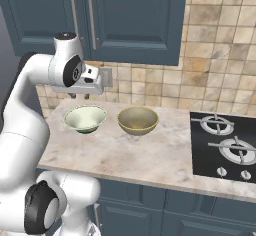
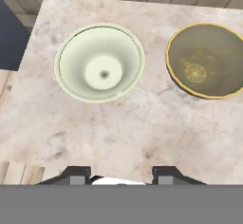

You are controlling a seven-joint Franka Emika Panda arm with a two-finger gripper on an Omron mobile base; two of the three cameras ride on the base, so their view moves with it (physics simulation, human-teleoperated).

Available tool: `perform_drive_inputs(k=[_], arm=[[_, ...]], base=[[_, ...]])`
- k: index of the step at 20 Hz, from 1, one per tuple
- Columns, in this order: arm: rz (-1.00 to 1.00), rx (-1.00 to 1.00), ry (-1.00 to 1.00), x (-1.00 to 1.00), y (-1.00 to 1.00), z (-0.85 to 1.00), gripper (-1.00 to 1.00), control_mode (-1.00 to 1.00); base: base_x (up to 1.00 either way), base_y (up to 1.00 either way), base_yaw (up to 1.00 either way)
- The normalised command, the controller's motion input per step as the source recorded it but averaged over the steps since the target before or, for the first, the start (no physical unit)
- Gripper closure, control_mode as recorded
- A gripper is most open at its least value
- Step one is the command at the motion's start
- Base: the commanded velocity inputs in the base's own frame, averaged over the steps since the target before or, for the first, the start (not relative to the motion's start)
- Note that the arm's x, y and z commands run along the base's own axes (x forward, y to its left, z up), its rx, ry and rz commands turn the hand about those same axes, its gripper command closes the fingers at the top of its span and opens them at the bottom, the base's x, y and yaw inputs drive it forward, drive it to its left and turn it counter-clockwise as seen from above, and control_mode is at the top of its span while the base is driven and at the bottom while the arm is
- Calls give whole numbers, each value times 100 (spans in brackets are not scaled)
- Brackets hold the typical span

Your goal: Open the cabinet. Pick the bowls from the counter and place them in the cabinet. Then close the cabinet.

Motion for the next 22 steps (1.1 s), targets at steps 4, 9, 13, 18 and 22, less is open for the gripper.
perform_drive_inputs(k=[4, 9, 13, 18, 22], arm=[[0, -3, -7, -11, 8, 0, -100, -100], [0, -7, -36, -22, 1, 37, -100, -100], [0, -1, -34, -20, 0, 70, -100, -100], [0, -4, -35, -29, 0, 93, -100, -100], [0, -1, -35, -16, 0, 80, -100, -100]], base=[[0, 0, 0], [0, 0, 0], [0, 0, 0], [0, 0, 0], [0, 0, 0]])
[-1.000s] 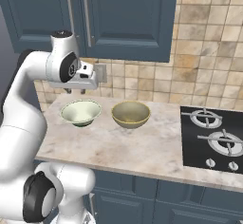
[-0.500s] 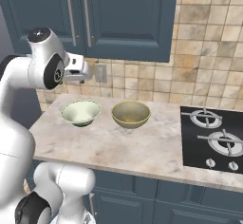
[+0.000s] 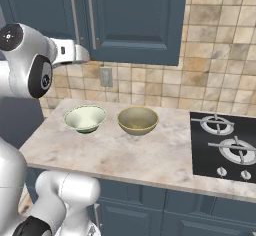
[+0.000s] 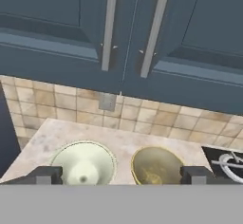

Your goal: Open the cabinet. Pick the bowls from the counter and place them in the cabinet. Then close the cabinet.

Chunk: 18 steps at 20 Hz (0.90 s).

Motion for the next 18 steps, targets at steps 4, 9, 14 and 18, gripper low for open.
perform_drive_inputs(k=[4, 9, 14, 18], arm=[[0, 0, -35, -1, -2, 78, -100, -100], [0, 0, -33, 0, -6, 65, -100, -100], [0, 0, -16, 6, -6, 34, -100, -100], [0, 0, 0, 16, -14, 6, -100, -100]], base=[[0, 0, 0], [0, 0, 0], [0, 0, 0], [0, 0, 0]])
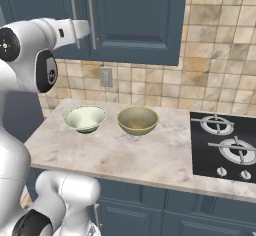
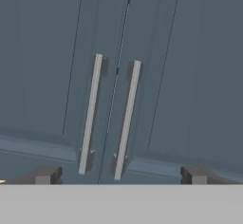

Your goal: Open the cabinet. Pick the bowls from the counter and place them in the cabinet. Then close the cabinet.

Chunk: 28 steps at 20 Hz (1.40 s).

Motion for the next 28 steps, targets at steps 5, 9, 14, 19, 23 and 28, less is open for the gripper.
perform_drive_inputs(k=[5, 9, 14, 19, 23, 28], arm=[[0, 1, 0, 23, -12, 0, -100, -100], [0, 0, 0, 29, -1, 0, -100, -100], [0, 0, 0, 36, 1, 0, -100, -100], [0, 0, 0, 35, 0, 0, -100, -100], [0, 0, 0, 38, 0, 0, -100, -100], [0, 0, 0, 42, 0, -2, -100, -100]], base=[[0, 0, 0], [0, 0, 0], [0, 0, 0], [0, 0, 0], [0, 0, 0], [0, 0, 0]])
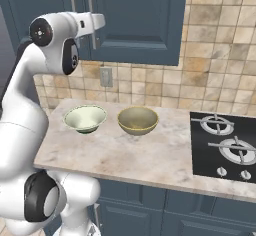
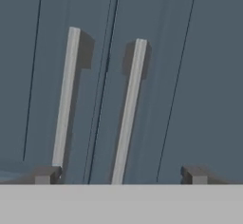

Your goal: Open the cabinet. Pick the bowls from the counter and place them in the cabinet. Then close the cabinet.

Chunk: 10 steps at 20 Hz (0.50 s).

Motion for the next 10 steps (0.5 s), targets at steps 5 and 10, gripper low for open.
perform_drive_inputs(k=[5, 10], arm=[[1, 0, 0, 52, 0, -23, -100, -100], [3, 0, -3, 61, 0, -40, -100, -100]], base=[[0, 0, 0], [0, 0, 0]])
